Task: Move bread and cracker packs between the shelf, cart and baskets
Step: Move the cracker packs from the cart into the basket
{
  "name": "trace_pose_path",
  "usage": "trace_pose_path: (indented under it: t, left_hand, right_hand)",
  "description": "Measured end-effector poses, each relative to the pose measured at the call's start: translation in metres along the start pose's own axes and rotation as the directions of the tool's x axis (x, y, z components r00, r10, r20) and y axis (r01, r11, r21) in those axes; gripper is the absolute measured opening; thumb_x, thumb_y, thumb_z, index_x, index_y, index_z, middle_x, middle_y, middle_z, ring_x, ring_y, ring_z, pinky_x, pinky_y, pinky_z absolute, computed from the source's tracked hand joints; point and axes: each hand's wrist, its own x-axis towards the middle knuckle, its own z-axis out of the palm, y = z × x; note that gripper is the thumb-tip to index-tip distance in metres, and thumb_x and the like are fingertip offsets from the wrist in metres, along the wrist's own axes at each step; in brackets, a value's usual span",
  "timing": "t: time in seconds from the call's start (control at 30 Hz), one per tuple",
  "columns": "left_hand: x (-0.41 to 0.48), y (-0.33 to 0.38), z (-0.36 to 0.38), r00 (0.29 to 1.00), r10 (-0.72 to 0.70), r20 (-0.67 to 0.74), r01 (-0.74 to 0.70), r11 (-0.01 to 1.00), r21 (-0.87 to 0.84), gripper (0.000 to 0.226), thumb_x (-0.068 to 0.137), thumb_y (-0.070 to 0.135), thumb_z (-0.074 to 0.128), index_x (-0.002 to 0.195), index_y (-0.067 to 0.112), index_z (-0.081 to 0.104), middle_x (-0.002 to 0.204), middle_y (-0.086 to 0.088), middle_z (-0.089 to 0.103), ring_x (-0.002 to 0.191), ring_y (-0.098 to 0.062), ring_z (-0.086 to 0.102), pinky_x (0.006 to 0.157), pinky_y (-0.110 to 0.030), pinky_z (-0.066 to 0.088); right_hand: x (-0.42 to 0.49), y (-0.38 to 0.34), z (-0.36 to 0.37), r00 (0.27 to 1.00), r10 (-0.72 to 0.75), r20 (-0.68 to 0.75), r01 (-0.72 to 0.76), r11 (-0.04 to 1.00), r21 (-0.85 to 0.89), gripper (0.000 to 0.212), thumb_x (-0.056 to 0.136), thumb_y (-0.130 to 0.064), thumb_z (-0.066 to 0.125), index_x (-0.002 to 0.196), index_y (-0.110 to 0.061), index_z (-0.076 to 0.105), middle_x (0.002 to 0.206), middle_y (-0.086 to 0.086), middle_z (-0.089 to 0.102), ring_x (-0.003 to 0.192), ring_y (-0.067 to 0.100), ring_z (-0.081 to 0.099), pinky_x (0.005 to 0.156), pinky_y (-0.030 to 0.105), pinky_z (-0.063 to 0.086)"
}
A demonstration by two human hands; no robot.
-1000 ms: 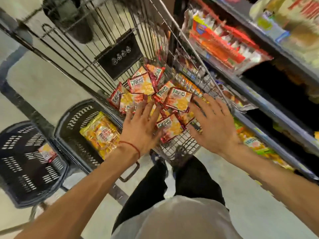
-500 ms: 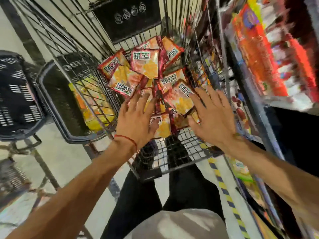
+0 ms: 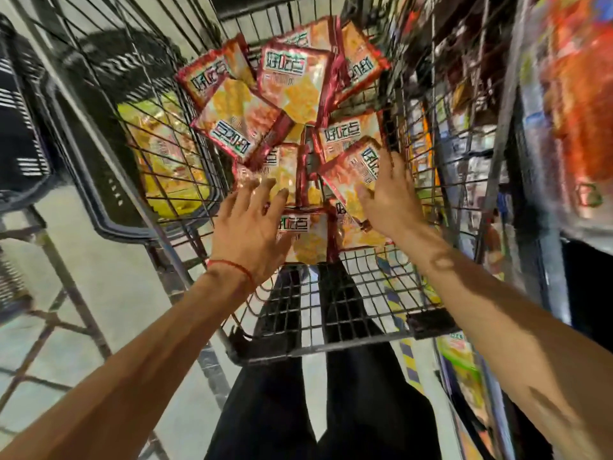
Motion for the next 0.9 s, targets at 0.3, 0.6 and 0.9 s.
trace_pose_path:
  t: [0.3, 0.6, 0.9]
  left_hand:
    - [-0.001, -0.001, 0.019, 1.0, -0.006, 0.026, 0.007, 1.0, -0.024, 0.071, 0.098, 0.052, 0.05, 0.157, 0.023, 0.022, 0.165, -0.008, 0.023, 0.152, -0.031, 0.02, 0.122, -0.053, 0.023]
    - [-0.002, -0.012, 0.026, 0.996, -0.021, 0.083, 0.031, 0.992, -0.121, 0.072, 0.094, 0.042, 0.065, 0.154, 0.022, 0.032, 0.158, -0.007, 0.036, 0.144, -0.031, 0.034, 0.118, -0.052, 0.034]
    - [0.028, -0.003, 0.067, 0.943, 0.039, 0.33, 0.055, 0.962, -0.269, 0.068, 0.088, 0.028, 0.074, 0.148, 0.024, 0.042, 0.141, -0.003, 0.05, 0.123, -0.029, 0.054, 0.105, -0.045, 0.047]
  right_hand:
    - [0.007, 0.014, 0.023, 0.981, 0.195, 0.002, -0.195, 0.981, 0.004, 0.104, 0.089, -0.052, 0.077, 0.162, -0.004, 0.02, 0.159, 0.02, 0.031, 0.15, 0.038, 0.023, 0.121, 0.048, 0.023]
    - [-0.018, 0.014, 0.035, 0.972, 0.23, 0.049, -0.231, 0.901, 0.368, 0.091, 0.073, -0.022, 0.096, 0.139, -0.014, 0.033, 0.134, 0.013, 0.057, 0.12, 0.029, 0.058, 0.106, 0.044, 0.05]
    - [-0.072, 0.046, 0.056, 0.945, 0.327, -0.029, -0.277, 0.84, 0.467, 0.091, 0.068, -0.043, 0.094, 0.142, -0.027, 0.043, 0.128, 0.001, 0.066, 0.118, 0.028, 0.064, 0.099, 0.052, 0.055]
